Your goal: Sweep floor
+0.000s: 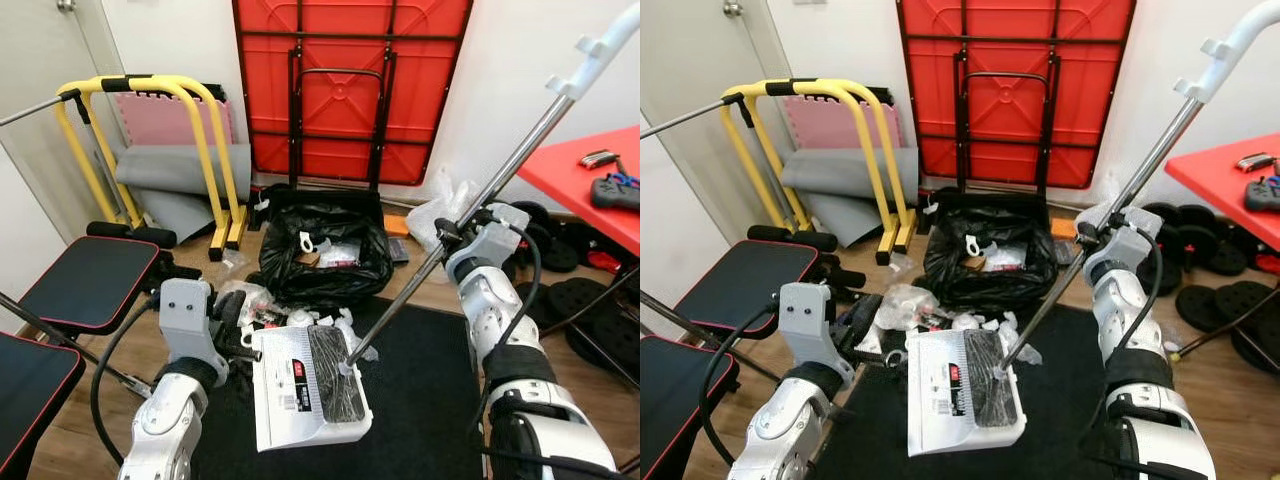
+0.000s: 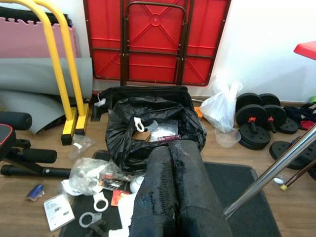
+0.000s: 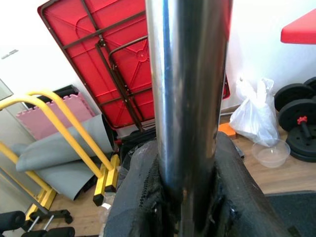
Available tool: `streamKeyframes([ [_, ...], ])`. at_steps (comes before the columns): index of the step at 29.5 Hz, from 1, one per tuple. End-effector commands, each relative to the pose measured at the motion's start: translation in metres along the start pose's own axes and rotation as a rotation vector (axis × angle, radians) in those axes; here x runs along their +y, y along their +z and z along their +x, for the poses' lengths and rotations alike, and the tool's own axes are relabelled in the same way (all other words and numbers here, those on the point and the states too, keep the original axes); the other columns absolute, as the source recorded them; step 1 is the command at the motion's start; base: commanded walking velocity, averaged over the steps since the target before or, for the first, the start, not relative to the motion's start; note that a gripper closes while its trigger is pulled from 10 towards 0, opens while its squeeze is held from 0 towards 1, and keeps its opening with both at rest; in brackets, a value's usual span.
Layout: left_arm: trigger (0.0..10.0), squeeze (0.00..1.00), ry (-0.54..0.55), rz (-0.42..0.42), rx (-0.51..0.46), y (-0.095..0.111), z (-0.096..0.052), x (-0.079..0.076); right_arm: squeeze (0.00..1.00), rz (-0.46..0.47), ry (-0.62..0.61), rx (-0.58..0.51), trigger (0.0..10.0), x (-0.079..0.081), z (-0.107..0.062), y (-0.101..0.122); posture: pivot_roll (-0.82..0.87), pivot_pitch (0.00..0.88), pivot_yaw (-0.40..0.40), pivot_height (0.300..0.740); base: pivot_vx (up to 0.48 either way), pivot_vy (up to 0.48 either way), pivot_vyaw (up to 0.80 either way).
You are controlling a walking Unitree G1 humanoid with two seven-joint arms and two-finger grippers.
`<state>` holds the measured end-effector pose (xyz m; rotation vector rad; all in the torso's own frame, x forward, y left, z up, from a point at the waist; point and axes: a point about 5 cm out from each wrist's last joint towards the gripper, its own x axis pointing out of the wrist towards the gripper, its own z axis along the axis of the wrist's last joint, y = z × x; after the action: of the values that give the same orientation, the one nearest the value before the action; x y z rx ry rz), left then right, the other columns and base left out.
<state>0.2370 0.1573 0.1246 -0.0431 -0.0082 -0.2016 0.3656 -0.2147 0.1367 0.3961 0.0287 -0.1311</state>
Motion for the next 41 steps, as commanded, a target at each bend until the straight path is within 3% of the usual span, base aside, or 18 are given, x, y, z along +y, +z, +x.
streamKeyframes([
  [1, 10.0, 0.0, 0.037, 0.013, -0.012, 0.003, -0.001, 0.003, 0.0, 0.036, 0.028, -0.065, 10.0, 0.009, 0.002, 0.015, -0.11, 0.0, -0.022, 0.74, 0.322, 0.0, -0.8],
  [13, 10.0, 0.0, 0.015, 0.013, -0.012, 0.004, -0.002, 0.001, 0.0, 0.076, 0.039, -0.083, 10.0, 0.015, 0.0, 0.019, -0.1, 0.0, -0.017, 0.74, 0.324, 0.0, -0.27],
  [41, 10.0, 0.0, 0.007, 0.009, -0.016, 0.005, -0.002, -0.003, 0.0, 0.122, 0.101, -0.124, 10.0, 0.026, -0.002, 0.035, -0.11, 0.001, -0.018, 0.74, 0.348, 0.0, 0.0],
])
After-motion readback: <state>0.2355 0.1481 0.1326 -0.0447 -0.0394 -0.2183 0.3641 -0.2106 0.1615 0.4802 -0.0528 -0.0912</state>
